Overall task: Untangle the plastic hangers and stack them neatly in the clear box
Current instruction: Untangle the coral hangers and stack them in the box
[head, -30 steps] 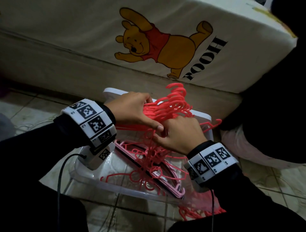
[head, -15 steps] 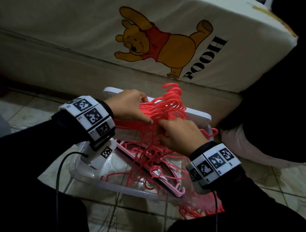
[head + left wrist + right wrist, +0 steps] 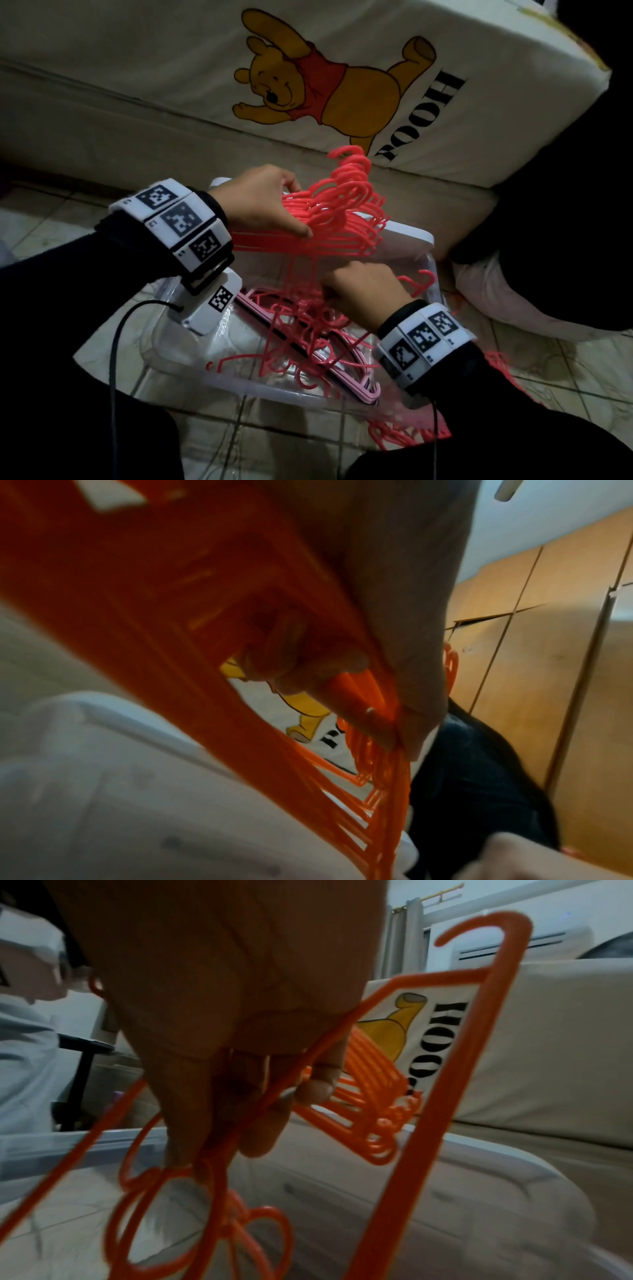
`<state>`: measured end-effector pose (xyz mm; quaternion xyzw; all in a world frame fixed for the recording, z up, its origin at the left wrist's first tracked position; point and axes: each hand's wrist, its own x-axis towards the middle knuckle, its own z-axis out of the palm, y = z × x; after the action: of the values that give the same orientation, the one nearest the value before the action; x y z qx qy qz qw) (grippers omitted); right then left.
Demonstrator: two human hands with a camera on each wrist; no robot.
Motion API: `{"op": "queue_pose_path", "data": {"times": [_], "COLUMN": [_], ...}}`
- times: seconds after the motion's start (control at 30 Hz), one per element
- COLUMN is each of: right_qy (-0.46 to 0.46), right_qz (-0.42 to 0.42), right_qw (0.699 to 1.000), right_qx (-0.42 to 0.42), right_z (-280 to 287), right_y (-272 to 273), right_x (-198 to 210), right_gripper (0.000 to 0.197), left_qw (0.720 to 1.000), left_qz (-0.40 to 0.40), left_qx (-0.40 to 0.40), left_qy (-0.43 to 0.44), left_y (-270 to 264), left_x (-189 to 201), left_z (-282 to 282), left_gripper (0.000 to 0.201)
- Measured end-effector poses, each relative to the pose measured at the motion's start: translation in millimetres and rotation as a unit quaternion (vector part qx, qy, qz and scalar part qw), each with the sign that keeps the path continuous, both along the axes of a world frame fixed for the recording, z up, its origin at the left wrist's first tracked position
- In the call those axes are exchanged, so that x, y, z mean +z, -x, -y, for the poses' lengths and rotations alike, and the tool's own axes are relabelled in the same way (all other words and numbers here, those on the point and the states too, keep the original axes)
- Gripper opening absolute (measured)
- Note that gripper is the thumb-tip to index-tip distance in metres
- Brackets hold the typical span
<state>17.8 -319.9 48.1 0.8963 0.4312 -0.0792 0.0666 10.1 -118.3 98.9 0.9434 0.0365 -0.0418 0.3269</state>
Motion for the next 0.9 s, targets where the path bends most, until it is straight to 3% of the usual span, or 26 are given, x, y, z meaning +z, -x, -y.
{"op": "queue_pose_path", "data": {"times": [0.23,0.37,0.47,0.6,0.7,0.83,0.9], "right_qy": [-0.039,-0.146,-0.246,-0.305,-0.303,-0.239,-0.249], "right_qz": [-0.121,-0.141,-0.157,-0.155,-0.157,-0.146,-0.169], "right_qw": [0.992,0.978,0.953,0.93,0.925,0.933,0.918], "right_qx": [-0.015,-0.042,-0.081,-0.13,-0.167,-0.227,-0.259], "right_z": [30.9,45.2,56.7,70.7,78.5,81.4,74.8], "right_y": [-26.2,-38.3,-44.4,-51.3,-57.0,-59.4,-54.1], "right_x": [20.4,45.7,60.6,65.2,60.6,46.9,39.9], "right_gripper": [0.014,0.004,0.02,0.015,0.022,0.015,0.022], "left_qw": [0.999,0.999,0.999,1.0,0.997,0.979,0.968], "left_qz": [-0.03,-0.042,-0.028,-0.013,0.03,0.13,0.167], "left_qx": [0.015,0.001,0.0,0.001,0.015,0.057,0.088], "left_qy": [-0.018,-0.026,-0.03,0.012,0.064,0.148,0.168], "left_y": [3.9,6.1,6.5,5.8,7.4,9.8,8.1], "left_x": [-0.9,-3.3,-5.4,-1.8,3.1,10.2,11.7], "left_z": [-11.8,-8.5,-7.1,-4.5,-3.4,-3.5,-4.9], "left_gripper": [0.054,0.06,0.053,0.045,0.048,0.04,0.036]}}
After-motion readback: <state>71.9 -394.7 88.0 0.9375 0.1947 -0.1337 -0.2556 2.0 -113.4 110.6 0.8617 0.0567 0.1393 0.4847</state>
